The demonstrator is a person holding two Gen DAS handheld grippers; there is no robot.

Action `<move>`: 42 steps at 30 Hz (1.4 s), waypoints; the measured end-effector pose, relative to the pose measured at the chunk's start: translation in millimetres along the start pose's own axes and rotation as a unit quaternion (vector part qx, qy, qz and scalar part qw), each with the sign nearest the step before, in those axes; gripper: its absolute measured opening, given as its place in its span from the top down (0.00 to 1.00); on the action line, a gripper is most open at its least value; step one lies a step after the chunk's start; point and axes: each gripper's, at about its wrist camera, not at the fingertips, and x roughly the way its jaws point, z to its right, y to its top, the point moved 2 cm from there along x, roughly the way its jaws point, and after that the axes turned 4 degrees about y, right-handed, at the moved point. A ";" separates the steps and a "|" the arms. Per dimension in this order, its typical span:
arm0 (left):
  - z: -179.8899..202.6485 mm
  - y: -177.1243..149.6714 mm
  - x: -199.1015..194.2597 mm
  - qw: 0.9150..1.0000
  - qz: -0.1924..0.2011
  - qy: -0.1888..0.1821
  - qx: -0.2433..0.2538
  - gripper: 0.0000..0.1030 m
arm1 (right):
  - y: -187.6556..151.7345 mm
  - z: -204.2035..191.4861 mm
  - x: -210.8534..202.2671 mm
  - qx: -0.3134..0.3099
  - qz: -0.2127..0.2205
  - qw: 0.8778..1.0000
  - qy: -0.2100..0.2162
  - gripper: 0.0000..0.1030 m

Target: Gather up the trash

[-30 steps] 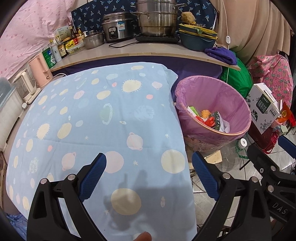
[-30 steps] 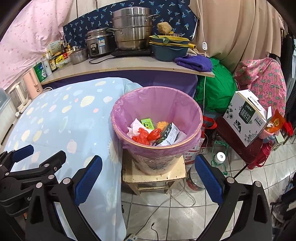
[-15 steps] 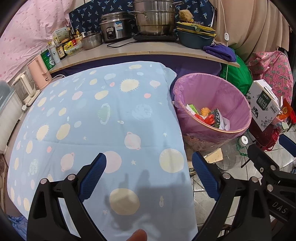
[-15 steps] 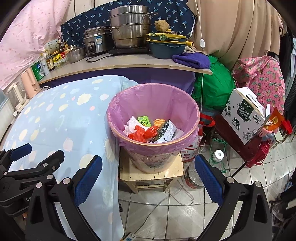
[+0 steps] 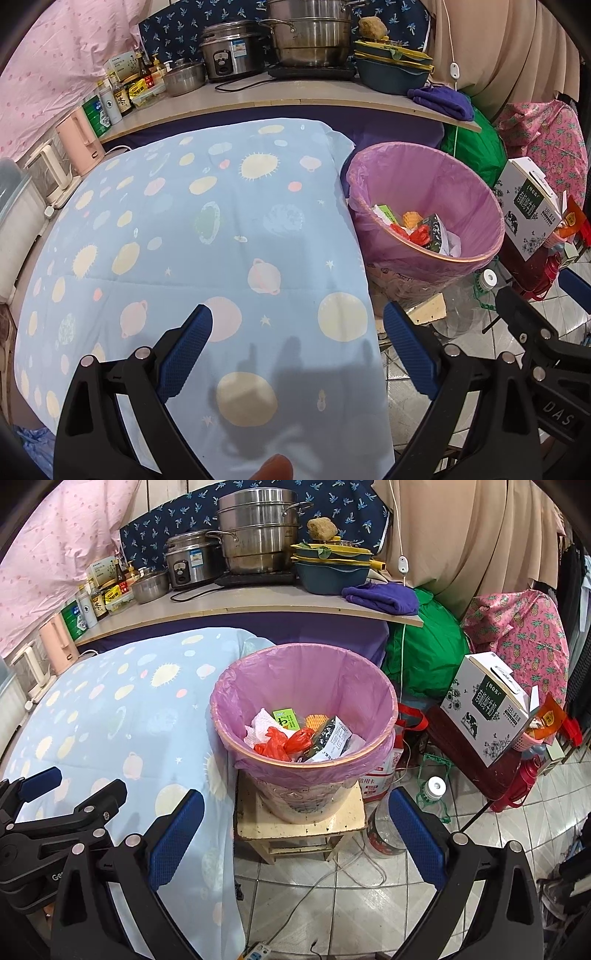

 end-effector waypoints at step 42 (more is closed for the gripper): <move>10.5 -6.8 0.0 1.000 0.000 0.015 0.008 0.13 | -7.8 7.8 5.3 0.006 -0.003 1.000 -0.013 0.06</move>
